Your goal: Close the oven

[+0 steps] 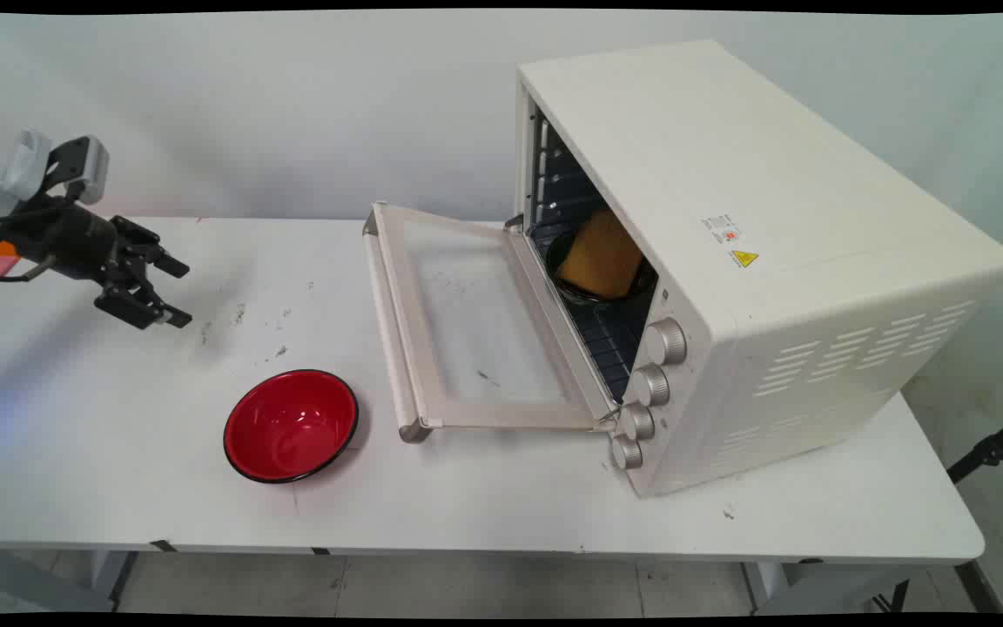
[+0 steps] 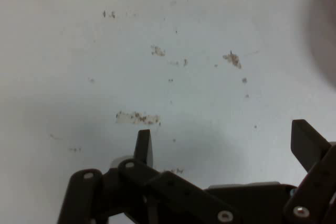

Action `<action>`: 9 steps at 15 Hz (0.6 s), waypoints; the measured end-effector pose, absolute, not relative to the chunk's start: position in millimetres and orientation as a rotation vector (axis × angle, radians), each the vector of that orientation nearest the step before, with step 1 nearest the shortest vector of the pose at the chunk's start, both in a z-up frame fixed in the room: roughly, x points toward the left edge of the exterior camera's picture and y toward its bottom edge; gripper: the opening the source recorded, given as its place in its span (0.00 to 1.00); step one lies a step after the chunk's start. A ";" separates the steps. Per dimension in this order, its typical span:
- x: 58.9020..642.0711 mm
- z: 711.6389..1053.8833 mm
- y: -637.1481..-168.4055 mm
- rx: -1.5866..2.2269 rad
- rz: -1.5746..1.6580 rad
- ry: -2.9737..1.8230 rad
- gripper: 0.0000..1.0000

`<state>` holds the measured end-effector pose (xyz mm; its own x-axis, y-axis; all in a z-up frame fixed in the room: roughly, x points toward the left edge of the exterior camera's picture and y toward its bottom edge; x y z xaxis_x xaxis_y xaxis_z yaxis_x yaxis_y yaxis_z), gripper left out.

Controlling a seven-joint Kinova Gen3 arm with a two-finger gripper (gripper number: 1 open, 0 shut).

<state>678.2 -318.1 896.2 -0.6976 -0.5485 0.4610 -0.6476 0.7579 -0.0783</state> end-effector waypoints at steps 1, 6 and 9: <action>675.4 897.0 -319.6 0.907 0.327 -2.536 1.00; 650.7 901.2 -333.2 0.879 0.330 -2.509 1.00; 626.3 899.7 -346.1 0.864 0.330 -2.488 1.00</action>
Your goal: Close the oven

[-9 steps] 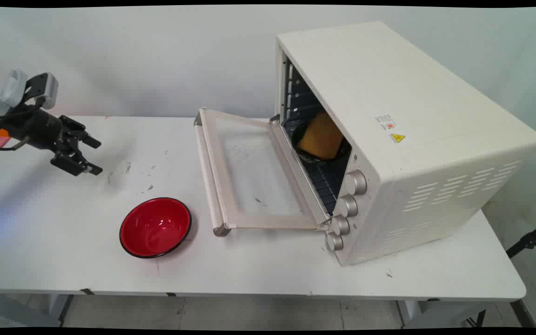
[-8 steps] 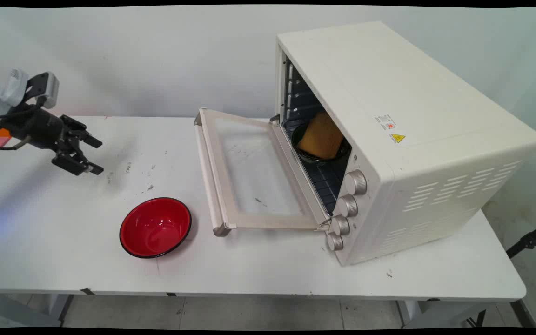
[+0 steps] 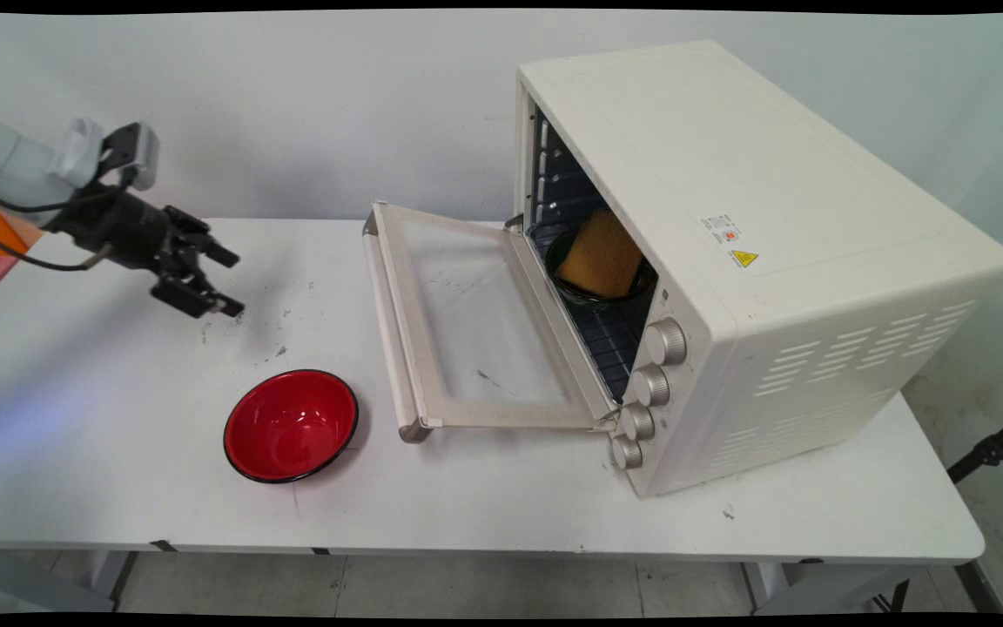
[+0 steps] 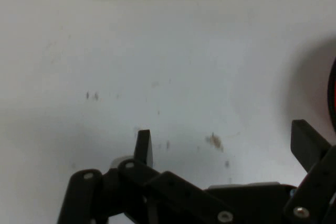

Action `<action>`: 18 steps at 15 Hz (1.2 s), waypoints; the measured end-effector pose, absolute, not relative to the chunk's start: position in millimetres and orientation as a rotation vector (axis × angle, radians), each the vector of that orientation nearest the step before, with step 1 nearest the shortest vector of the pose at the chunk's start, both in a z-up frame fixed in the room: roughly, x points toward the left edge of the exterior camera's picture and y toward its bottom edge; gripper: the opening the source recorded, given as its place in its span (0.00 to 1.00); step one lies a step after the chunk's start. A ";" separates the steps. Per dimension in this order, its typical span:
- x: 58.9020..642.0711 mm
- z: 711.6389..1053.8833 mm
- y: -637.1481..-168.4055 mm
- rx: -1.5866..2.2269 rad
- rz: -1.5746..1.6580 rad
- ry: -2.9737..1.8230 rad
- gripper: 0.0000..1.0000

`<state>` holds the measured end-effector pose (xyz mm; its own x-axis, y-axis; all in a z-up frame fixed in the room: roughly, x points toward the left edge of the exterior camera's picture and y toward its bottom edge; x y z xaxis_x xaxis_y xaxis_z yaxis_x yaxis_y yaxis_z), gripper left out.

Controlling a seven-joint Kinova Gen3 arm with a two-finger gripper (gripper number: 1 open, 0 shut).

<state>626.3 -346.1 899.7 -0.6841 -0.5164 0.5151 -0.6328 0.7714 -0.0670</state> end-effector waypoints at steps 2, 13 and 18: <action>608.4 893.8 -355.2 0.861 0.323 -2.477 1.00; 526.5 834.6 -402.8 0.814 0.272 -2.445 0.00; 509.7 819.7 -413.7 0.800 0.263 -2.438 0.00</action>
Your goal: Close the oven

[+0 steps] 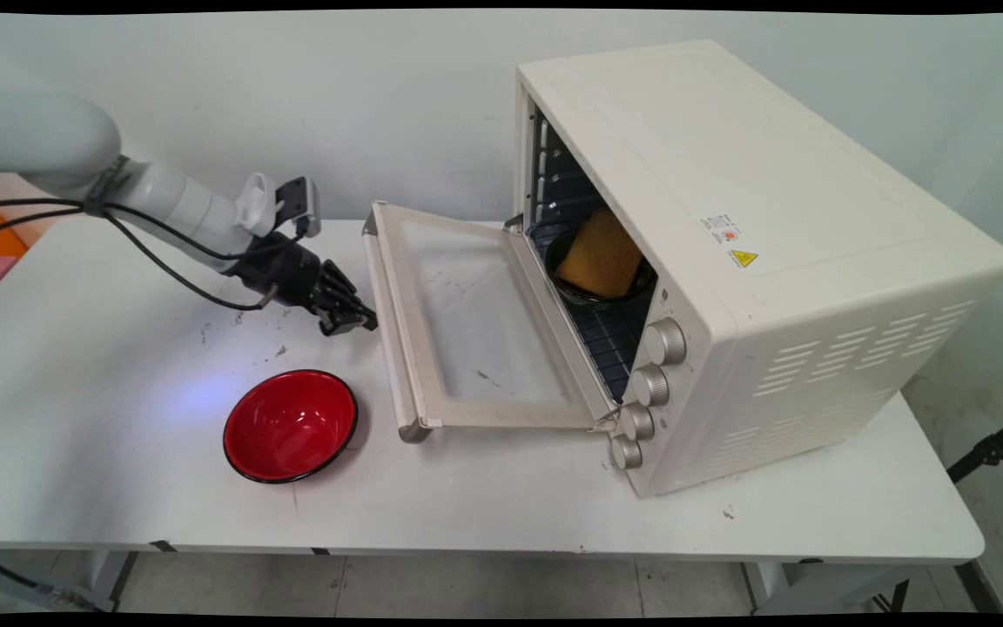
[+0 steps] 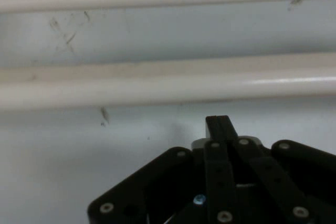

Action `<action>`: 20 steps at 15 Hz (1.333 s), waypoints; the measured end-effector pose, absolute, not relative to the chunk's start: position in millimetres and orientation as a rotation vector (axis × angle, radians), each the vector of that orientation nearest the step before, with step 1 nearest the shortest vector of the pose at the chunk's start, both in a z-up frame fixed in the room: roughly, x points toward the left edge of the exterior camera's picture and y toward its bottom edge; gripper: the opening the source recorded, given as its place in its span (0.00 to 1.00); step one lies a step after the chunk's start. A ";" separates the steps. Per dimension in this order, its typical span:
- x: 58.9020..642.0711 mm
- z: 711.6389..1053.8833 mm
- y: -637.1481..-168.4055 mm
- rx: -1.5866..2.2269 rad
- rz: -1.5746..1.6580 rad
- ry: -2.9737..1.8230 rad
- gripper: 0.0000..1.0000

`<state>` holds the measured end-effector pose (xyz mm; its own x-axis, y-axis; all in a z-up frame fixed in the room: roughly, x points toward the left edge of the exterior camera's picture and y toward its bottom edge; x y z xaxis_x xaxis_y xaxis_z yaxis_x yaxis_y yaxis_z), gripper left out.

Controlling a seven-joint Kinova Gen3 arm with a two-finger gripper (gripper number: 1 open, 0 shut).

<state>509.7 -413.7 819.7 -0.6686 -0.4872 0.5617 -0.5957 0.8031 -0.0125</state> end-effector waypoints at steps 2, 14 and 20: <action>504.5 816.3 -417.0 0.802 0.261 -2.432 0.00; 478.2 834.6 -429.6 0.841 0.281 -2.332 0.00; 459.1 868.0 -440.0 0.819 0.297 -2.257 0.00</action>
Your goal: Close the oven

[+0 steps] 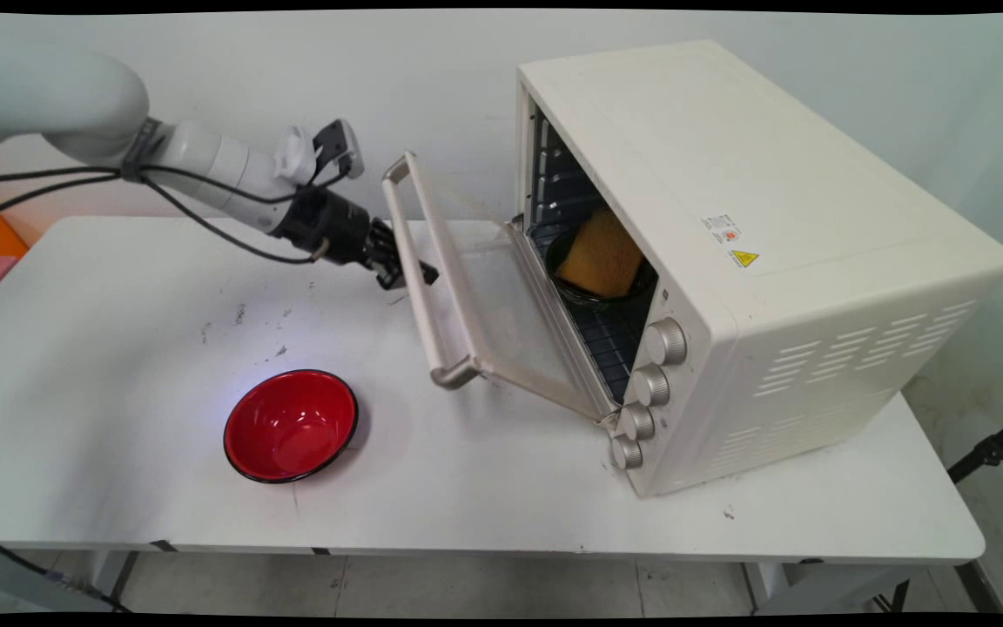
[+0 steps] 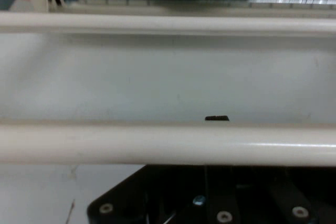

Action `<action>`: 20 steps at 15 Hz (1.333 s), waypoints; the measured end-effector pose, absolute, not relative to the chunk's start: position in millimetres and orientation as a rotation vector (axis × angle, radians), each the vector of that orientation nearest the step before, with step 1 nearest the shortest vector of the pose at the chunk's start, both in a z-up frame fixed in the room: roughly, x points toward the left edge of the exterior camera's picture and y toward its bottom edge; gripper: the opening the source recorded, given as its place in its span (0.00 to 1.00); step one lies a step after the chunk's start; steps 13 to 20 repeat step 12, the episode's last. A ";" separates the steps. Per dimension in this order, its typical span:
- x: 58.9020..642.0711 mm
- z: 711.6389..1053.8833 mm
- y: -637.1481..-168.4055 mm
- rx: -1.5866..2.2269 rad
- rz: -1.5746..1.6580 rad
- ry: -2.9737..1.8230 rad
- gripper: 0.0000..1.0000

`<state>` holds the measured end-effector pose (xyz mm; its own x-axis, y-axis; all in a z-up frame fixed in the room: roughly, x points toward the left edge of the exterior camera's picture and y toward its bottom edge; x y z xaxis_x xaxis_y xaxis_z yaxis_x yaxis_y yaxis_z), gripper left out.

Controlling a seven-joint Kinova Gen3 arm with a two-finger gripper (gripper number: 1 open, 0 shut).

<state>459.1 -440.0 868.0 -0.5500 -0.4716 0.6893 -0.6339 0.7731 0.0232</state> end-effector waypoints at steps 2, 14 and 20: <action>452.6 880.4 -442.8 0.807 0.302 -2.234 0.00; 429.6 941.7 -450.5 0.755 0.319 -2.133 0.00; 429.6 941.7 -450.5 0.755 0.319 -2.133 0.00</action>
